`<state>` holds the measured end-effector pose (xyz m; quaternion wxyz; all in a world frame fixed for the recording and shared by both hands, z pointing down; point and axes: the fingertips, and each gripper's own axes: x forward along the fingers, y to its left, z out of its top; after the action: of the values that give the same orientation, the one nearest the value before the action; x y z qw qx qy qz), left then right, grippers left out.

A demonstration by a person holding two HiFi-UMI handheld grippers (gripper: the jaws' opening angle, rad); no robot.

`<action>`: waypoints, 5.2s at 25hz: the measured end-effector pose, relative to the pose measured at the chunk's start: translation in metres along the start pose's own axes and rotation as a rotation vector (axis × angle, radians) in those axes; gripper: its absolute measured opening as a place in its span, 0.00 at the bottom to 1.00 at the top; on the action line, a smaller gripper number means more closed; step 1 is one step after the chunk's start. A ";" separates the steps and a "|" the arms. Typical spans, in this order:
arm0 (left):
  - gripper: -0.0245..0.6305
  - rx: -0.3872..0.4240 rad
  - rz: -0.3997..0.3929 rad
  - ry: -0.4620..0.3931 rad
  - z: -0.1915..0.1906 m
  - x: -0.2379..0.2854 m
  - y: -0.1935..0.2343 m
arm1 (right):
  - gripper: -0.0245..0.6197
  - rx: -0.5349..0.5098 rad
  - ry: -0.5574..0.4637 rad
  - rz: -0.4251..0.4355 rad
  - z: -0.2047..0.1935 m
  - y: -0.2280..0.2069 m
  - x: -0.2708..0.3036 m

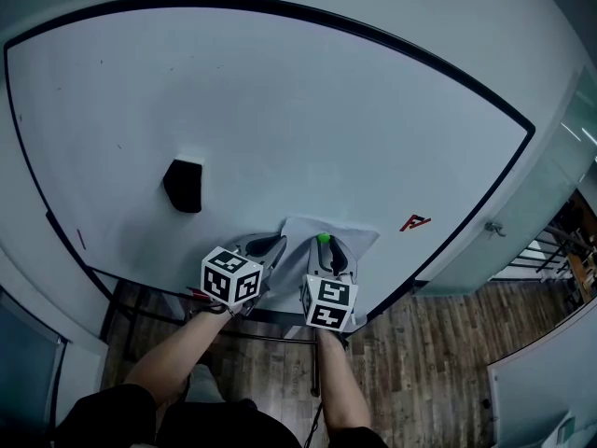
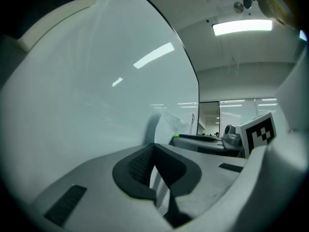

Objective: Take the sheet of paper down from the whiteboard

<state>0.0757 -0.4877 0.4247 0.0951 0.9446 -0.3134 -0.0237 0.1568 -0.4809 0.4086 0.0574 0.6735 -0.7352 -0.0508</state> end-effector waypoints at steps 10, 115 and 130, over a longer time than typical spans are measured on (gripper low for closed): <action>0.07 -0.001 0.014 -0.009 0.000 -0.008 0.012 | 0.24 -0.002 0.002 -0.002 -0.003 -0.001 0.001; 0.07 -0.050 0.235 0.035 -0.032 -0.113 0.087 | 0.28 0.052 0.032 -0.046 -0.028 -0.018 -0.007; 0.07 -0.018 0.199 0.051 -0.026 -0.137 0.079 | 0.28 0.106 0.070 -0.036 -0.044 -0.007 -0.043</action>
<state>-0.0779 -0.4638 0.4639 0.1133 0.9082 -0.4028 0.0069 0.1745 -0.4390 0.4505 0.0462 0.6902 -0.7221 0.0107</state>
